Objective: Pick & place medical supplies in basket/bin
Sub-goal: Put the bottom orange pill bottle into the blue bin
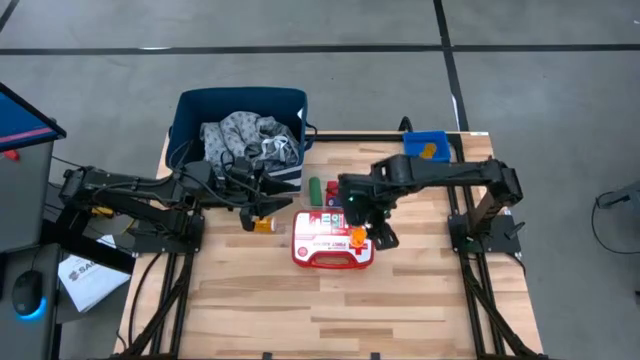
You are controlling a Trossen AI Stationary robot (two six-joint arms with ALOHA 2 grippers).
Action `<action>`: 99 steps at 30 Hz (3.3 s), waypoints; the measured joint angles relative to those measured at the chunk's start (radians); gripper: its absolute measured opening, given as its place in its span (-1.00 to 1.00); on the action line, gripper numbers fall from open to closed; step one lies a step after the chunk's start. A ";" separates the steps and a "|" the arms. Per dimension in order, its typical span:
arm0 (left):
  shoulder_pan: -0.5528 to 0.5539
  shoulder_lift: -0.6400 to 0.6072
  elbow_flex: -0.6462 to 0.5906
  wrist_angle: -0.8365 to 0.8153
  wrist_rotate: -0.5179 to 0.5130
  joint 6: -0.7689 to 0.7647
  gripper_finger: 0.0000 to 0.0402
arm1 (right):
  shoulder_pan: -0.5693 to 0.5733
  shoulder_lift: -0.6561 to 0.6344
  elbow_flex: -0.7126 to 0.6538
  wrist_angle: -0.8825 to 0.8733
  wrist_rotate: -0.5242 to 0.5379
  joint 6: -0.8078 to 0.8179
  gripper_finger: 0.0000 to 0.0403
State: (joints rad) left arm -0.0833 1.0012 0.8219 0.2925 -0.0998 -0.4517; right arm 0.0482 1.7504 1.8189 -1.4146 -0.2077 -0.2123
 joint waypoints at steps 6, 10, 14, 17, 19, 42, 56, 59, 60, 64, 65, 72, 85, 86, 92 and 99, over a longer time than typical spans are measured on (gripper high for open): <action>-0.006 0.000 0.000 -0.001 0.000 -0.001 0.05 | 0.018 -0.002 -0.101 0.087 0.001 0.027 0.22; -0.006 0.000 0.000 -0.001 0.000 -0.008 0.05 | 0.017 -0.002 -0.168 0.160 0.012 0.029 0.24; -0.006 0.000 0.000 -0.001 0.000 -0.024 0.05 | 0.014 -0.002 -0.189 0.190 0.073 0.029 0.24; -0.006 0.000 0.000 -0.001 0.000 -0.025 0.05 | 0.014 -0.002 -0.190 0.198 0.082 0.029 0.24; -0.006 0.000 0.000 -0.001 0.000 -0.025 0.05 | 0.015 -0.002 -0.194 0.202 0.081 0.025 0.24; -0.006 0.000 0.000 -0.001 0.000 -0.027 0.05 | 0.043 -0.003 -0.315 0.312 0.156 0.040 0.17; -0.006 0.000 0.000 -0.001 0.000 -0.026 0.05 | 0.043 -0.003 -0.314 0.311 0.168 0.032 -0.09; -0.006 0.000 0.000 -0.001 0.000 -0.026 0.05 | 0.043 -0.008 -0.313 0.296 0.219 0.025 -0.01; -0.006 0.000 0.000 -0.001 0.000 -0.026 0.05 | 0.039 -0.011 -0.313 0.290 0.233 0.021 0.00; -0.006 0.000 0.000 -0.001 0.000 -0.026 0.05 | 0.007 -0.034 -0.313 0.273 0.243 0.004 -0.09; -0.006 0.000 0.000 -0.001 0.000 -0.026 0.05 | -0.003 -0.040 -0.313 0.264 0.243 0.002 -0.13; -0.006 0.000 0.000 -0.001 -0.001 -0.025 0.05 | -0.079 -0.102 -0.313 0.201 0.274 -0.007 -0.15; -0.001 0.000 0.000 -0.001 -0.009 -0.024 0.05 | -0.332 -0.218 -0.313 0.078 0.410 -0.072 -0.16; 0.000 0.000 0.000 -0.001 -0.009 -0.024 0.05 | -0.359 -0.224 -0.313 0.073 0.427 -0.079 -0.16; 0.000 0.000 0.000 -0.001 -0.015 -0.023 0.05 | -0.533 -0.234 -0.313 0.056 0.498 -0.101 -0.03; 0.002 0.000 0.000 0.000 -0.031 -0.016 0.05 | -0.704 -0.210 -0.312 0.077 0.551 -0.159 -0.16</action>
State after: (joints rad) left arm -0.0814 1.0012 0.8222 0.2928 -0.1310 -0.4680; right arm -0.6559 1.5404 1.5070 -1.3377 0.3436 -0.3717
